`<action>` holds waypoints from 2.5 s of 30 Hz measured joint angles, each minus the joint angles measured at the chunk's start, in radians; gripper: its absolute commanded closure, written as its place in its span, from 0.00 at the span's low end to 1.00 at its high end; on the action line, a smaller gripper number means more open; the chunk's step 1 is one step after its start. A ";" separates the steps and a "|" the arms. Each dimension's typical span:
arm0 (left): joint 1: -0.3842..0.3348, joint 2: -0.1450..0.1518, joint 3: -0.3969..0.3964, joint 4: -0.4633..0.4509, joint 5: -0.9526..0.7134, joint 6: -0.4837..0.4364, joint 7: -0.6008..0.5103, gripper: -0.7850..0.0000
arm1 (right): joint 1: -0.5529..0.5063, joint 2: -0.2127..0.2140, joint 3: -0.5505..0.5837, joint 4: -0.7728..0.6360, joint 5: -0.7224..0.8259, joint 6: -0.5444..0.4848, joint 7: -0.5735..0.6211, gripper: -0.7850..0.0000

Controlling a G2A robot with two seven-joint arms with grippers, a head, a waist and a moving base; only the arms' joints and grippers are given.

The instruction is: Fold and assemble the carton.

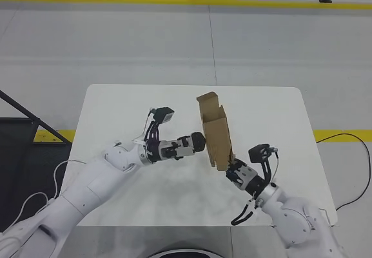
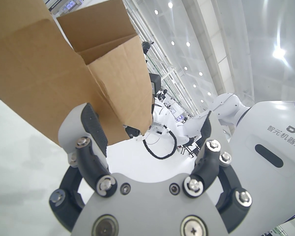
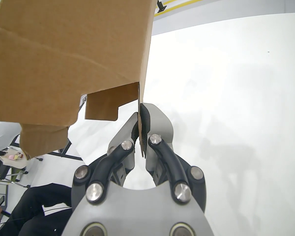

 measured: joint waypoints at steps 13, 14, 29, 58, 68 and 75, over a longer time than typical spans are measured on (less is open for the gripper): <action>0.085 0.088 -0.093 -0.104 0.066 0.000 0.000 0.00 | 0.007 0.011 0.074 0.023 0.181 -0.070 0.102 1.00; 0.091 0.096 -0.097 -0.111 0.075 0.000 0.000 0.00 | 0.013 0.012 0.078 0.027 0.203 -0.064 0.127 1.00; 0.113 0.164 -0.102 -0.169 0.100 0.000 0.000 0.00 | 0.153 0.041 0.143 0.161 0.588 -0.098 0.585 1.00; 0.014 0.360 0.062 -0.293 0.125 0.036 -0.036 0.00 | 0.416 0.089 0.040 0.398 0.784 -0.017 1.086 1.00; -0.073 0.366 0.172 -0.271 0.093 0.000 0.000 0.00 | 0.441 0.114 -0.018 0.416 0.812 -0.033 1.086 1.00; -0.126 0.358 0.242 -0.253 0.077 0.000 0.000 0.00 | 0.457 0.131 -0.050 0.419 0.826 -0.036 1.086 1.00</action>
